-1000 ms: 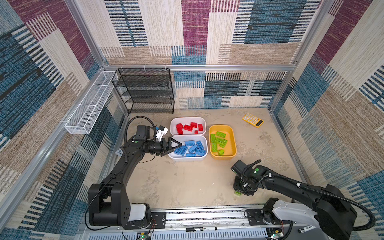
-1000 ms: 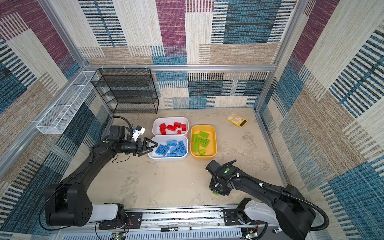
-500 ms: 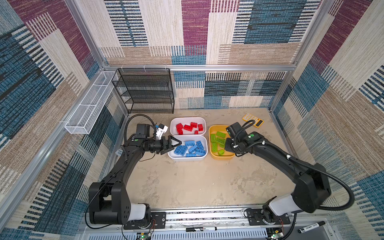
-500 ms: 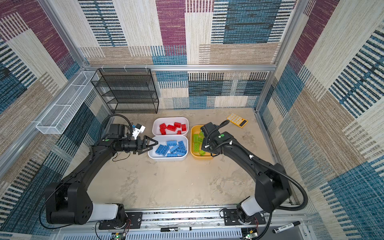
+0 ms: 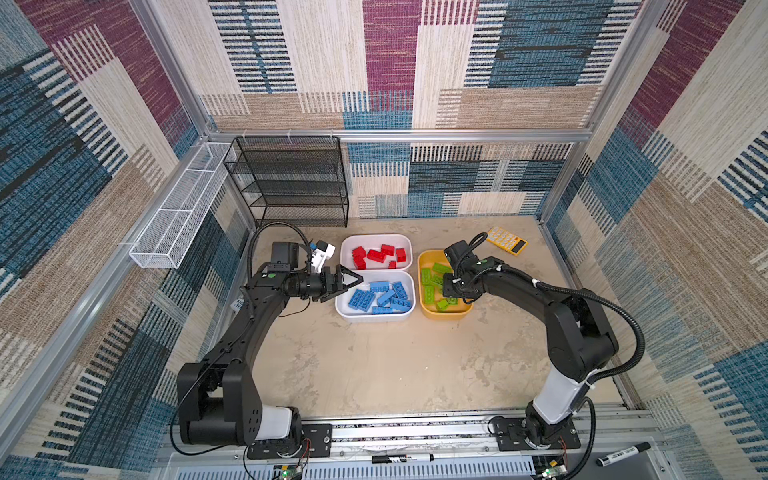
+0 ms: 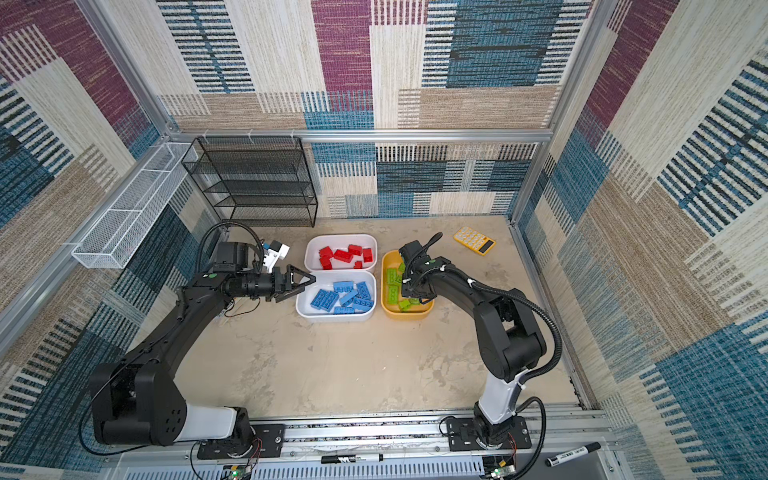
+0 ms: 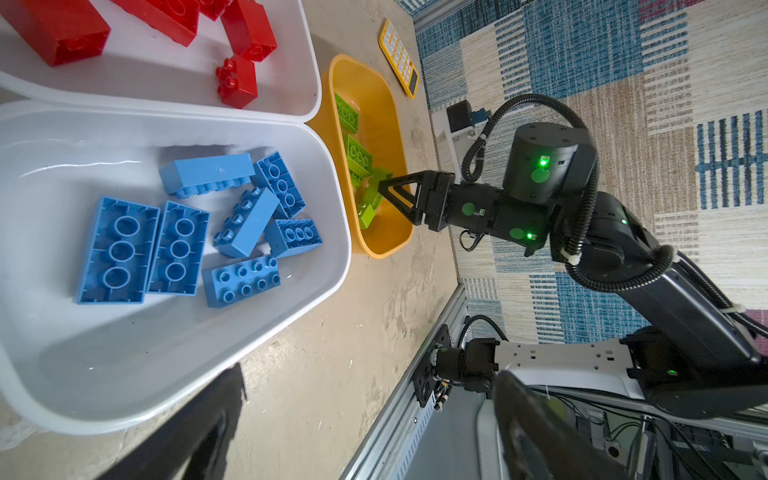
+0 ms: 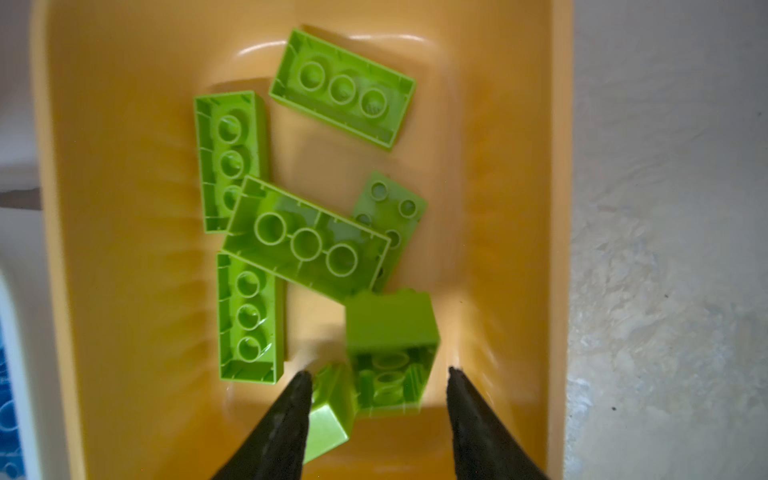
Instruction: Sort the legos into containers by color
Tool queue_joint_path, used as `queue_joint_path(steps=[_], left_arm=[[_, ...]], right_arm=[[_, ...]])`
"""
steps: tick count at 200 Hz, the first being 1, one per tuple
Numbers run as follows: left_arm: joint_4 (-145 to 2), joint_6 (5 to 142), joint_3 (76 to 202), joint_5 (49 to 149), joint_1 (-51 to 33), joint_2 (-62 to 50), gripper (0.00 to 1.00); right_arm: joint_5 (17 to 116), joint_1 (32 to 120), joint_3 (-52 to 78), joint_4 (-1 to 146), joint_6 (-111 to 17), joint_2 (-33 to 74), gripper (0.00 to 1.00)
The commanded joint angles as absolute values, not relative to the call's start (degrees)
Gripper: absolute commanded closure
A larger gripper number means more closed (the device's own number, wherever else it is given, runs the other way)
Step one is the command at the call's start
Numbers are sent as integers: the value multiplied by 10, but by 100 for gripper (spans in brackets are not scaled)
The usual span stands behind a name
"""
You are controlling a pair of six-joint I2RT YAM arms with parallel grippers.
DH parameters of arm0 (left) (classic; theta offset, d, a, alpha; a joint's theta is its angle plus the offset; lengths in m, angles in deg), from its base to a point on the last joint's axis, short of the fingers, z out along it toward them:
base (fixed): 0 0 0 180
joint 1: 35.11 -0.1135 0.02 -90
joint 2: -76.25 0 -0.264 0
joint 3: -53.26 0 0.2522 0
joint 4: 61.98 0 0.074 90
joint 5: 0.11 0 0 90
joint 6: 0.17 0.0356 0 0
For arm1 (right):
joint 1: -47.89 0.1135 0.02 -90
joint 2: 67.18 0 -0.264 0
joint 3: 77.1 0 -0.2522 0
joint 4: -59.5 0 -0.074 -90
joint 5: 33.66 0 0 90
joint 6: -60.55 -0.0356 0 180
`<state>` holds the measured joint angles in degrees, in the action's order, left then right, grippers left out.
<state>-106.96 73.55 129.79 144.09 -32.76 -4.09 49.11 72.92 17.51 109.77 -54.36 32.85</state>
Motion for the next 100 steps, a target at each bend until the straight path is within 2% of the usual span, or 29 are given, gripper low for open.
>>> queue_joint_path(steps=[1,16,34,55,66,75,100], left_arm=[[-1112,791,1318,1411,-332,-45,5],[-1149,831,1335,1376,-337,-49,4],[-1184,869,1349,1254,-341,-50,3],[-1154,850,1334,1106,-358,-52,2],[-1117,837,1314,1036,-362,-51,2],[-1069,833,1286,987,-364,-44,1],[-915,875,1211,933,-367,-39,1]], right_arm=[[506,720,168,1104,-512,284,36],[512,699,174,1111,-496,244,30],[520,662,211,1063,-460,186,21],[517,617,277,964,-416,132,12],[509,588,322,901,-403,110,9],[507,565,370,833,-395,90,0],[523,509,506,632,-377,45,1]])
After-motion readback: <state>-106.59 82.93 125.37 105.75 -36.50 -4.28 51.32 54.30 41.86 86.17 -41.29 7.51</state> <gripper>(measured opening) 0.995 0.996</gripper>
